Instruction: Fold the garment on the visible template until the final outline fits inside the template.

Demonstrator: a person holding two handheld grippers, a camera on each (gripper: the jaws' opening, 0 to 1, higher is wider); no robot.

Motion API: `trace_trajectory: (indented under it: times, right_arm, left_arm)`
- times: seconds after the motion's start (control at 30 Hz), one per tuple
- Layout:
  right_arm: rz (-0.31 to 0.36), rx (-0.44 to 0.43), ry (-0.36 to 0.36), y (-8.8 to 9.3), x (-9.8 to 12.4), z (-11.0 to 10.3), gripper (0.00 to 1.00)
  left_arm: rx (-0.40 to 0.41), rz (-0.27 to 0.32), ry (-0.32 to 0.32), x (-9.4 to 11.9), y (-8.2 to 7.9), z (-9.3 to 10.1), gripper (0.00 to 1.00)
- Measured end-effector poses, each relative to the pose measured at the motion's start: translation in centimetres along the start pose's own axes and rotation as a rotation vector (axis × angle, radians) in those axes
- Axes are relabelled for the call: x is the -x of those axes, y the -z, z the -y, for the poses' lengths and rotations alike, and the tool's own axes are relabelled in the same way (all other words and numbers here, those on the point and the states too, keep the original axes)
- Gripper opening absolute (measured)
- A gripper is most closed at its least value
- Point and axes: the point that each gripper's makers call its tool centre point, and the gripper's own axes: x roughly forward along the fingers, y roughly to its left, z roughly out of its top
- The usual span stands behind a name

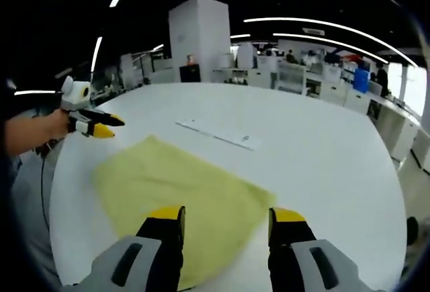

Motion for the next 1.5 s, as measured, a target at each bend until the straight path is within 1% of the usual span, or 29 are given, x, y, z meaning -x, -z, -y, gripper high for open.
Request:
trace_trajectory:
  times: [0.37,0.53,0.67,0.83,0.97,1.0,1.13,1.27,1.33,1.4,1.5]
  right_arm:
    - [0.008,0.007,0.0,0.8,2.0,-1.2,0.47]
    - [0.007,0.011,-0.005,1.3,2.8,-1.9,0.47]
    - [0.005,0.013,-0.007,1.9,3.2,-2.3,0.46]
    - [-0.002,0.015,-0.012,2.6,3.4,-2.8,0.45]
    - [-0.01,0.02,-0.019,3.4,3.6,-3.3,0.43]
    - [-0.012,0.021,-0.02,3.5,3.6,-3.3,0.43]
    - [-0.032,0.034,-0.029,4.6,3.6,-3.7,0.4]
    - [-0.036,0.033,-0.038,5.5,3.9,-4.0,0.36]
    - [-0.037,0.039,-0.042,5.8,4.0,-4.2,0.32]
    - [-0.036,0.062,-0.044,6.1,4.2,-4.4,0.26]
    - [-0.04,0.053,-0.056,6.6,4.3,-4.7,0.24]
  left_arm:
    - [0.014,-0.004,0.009,2.1,1.0,1.4,0.5]
    - [-0.003,-0.013,0.011,3.1,1.6,1.9,0.49]
    - [0.003,-0.024,0.018,3.7,2.5,2.3,0.48]
    - [0.01,-0.044,0.018,4.2,4.1,2.5,0.47]
    - [0.028,-0.061,0.027,4.4,5.4,2.8,0.44]
    - [0.029,-0.063,0.027,4.4,5.6,2.8,0.43]
    - [0.031,-0.077,0.027,4.6,6.6,3.1,0.42]
    - [0.037,-0.089,0.029,4.7,7.5,3.4,0.41]
    - [0.039,-0.098,0.031,4.6,8.0,3.6,0.39]
    - [0.047,-0.101,0.032,4.6,8.6,3.7,0.38]
    - [0.058,-0.111,0.035,4.5,9.3,4.0,0.38]
